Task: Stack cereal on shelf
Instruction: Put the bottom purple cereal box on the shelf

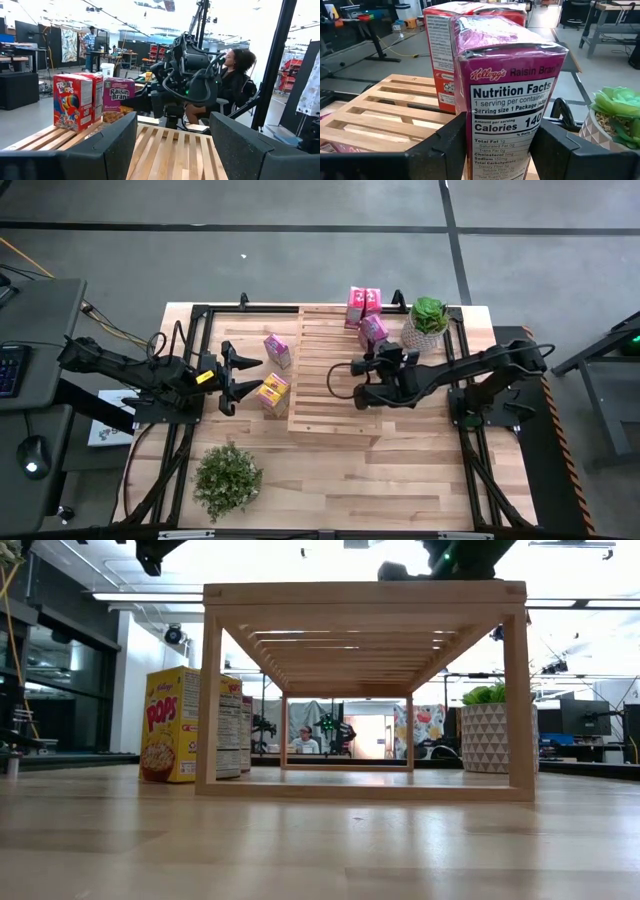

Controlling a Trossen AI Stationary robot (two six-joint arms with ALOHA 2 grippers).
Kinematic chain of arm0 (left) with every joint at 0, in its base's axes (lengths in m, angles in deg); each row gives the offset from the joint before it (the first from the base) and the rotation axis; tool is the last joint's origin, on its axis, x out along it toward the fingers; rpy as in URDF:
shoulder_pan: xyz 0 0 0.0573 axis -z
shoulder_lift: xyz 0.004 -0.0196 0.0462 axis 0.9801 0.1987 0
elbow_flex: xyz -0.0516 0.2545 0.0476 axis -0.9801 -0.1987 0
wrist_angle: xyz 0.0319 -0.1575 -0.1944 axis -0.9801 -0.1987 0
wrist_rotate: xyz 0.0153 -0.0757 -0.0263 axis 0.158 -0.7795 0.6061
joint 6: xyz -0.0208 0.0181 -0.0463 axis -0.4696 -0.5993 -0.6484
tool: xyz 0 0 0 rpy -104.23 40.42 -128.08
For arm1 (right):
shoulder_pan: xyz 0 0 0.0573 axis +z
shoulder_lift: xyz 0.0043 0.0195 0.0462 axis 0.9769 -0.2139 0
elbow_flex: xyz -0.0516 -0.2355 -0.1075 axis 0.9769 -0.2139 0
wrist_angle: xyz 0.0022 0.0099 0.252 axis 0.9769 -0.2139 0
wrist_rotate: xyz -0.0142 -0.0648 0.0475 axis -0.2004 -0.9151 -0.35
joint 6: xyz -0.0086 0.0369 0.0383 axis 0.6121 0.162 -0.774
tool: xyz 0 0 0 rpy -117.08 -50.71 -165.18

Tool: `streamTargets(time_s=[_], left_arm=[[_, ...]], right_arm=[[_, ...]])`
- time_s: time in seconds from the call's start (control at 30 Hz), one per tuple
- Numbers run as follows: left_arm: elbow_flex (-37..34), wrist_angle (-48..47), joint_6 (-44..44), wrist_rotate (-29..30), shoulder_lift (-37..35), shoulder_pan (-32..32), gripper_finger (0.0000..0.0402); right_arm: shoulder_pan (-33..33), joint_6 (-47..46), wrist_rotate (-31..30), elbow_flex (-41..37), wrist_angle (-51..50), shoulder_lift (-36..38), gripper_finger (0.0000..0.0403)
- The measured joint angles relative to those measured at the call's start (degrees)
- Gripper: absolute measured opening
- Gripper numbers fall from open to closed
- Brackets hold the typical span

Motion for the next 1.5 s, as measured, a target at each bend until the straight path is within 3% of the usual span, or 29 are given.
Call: streamTargets(time_s=[0.67,1.2,1.5], left_arm=[[0.00,0.01,-0.04,-0.01,0.00,-0.01,0.0238],[0.00,0.01,-0.04,-0.01,0.00,0.00,0.0238],[0.00,0.01,-0.05,-0.01,0.00,0.00,0.0238]], right_arm=[[0.43,2.91,0.89,0.02,0.60,0.00,0.0178],[1.55,4.17,0.24,-0.11,0.36,-0.11,0.0257],[2.26,6.86,0.95,2.12,0.21,-0.07,0.0264]])
